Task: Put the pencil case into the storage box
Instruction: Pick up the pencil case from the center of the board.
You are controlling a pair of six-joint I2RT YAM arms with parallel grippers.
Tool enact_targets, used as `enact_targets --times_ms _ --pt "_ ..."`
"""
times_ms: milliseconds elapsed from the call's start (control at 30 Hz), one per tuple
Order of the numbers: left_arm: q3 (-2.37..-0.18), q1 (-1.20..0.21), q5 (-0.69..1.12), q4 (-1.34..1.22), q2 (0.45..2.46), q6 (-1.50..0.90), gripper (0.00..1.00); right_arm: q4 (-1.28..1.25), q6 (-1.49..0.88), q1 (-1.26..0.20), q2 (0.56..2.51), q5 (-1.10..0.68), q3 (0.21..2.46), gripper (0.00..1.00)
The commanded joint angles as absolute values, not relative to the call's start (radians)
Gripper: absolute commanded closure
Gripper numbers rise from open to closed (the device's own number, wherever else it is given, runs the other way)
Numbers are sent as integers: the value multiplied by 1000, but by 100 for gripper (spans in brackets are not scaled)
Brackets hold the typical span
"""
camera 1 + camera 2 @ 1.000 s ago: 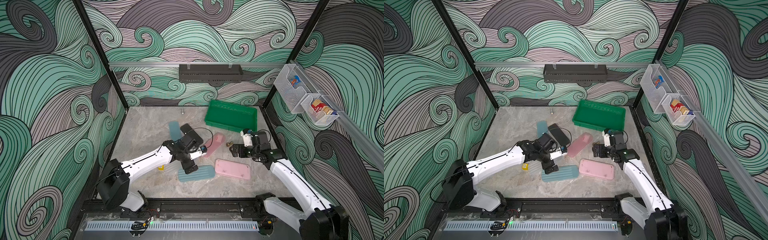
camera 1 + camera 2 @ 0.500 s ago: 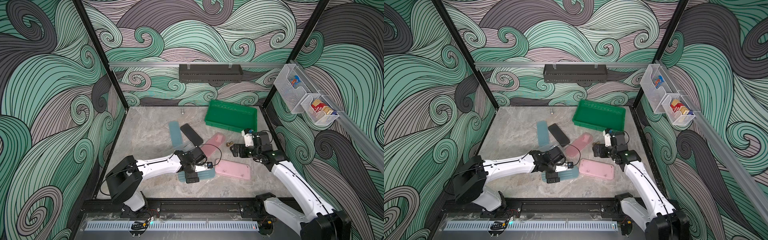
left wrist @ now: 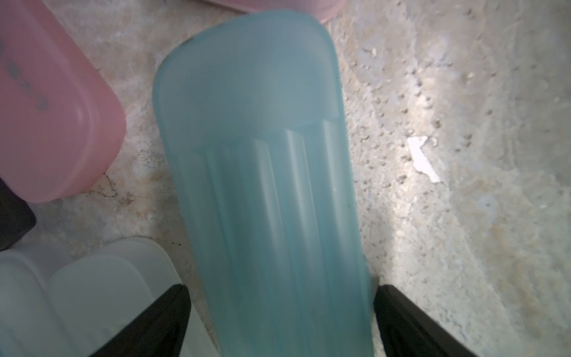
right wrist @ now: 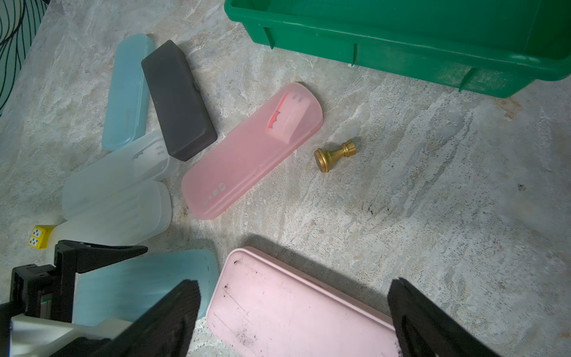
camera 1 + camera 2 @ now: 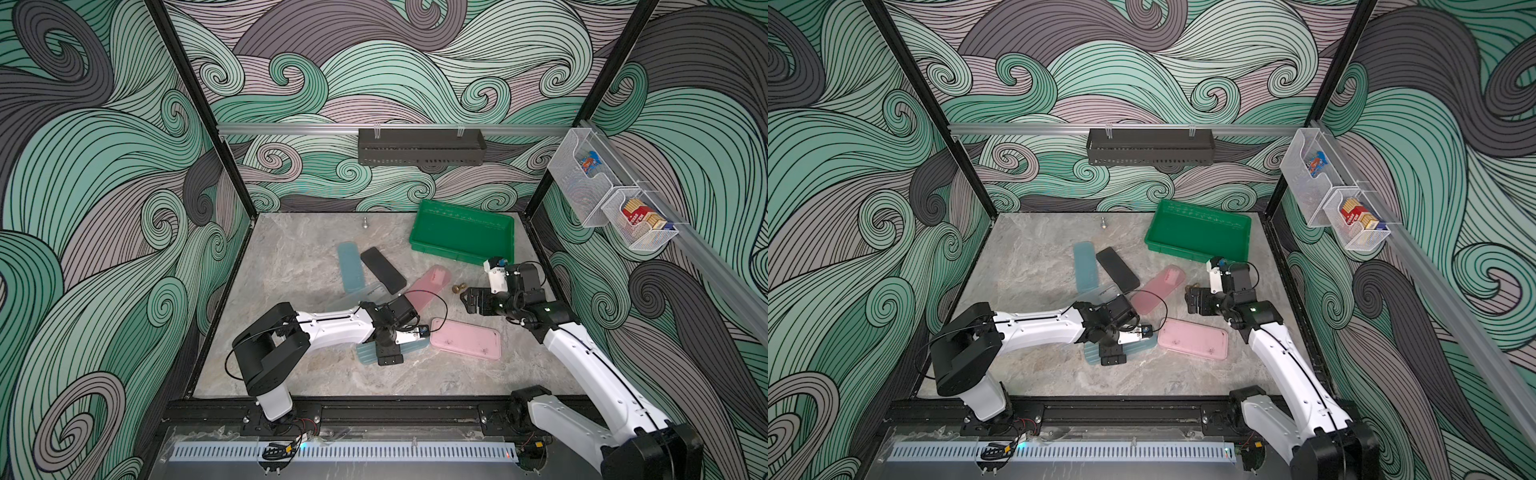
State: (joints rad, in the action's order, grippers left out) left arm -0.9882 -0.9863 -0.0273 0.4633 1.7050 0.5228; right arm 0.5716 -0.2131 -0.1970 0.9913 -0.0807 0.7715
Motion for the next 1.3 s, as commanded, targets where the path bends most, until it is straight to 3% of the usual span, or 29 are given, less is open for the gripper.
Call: enact_targets --times_ms 0,267,567,1267 --pt "-1030 -992 32 485 1723 511 5 578 -212 -197 974 -81 789 1" --pt "-1046 -993 84 515 1743 482 13 579 -219 -195 956 -86 787 1" --pt "-1069 -1005 95 537 1806 476 30 579 -215 -196 959 -91 788 1" --pt "-1057 -1002 -25 646 1574 402 41 577 -210 -195 961 -100 793 1"
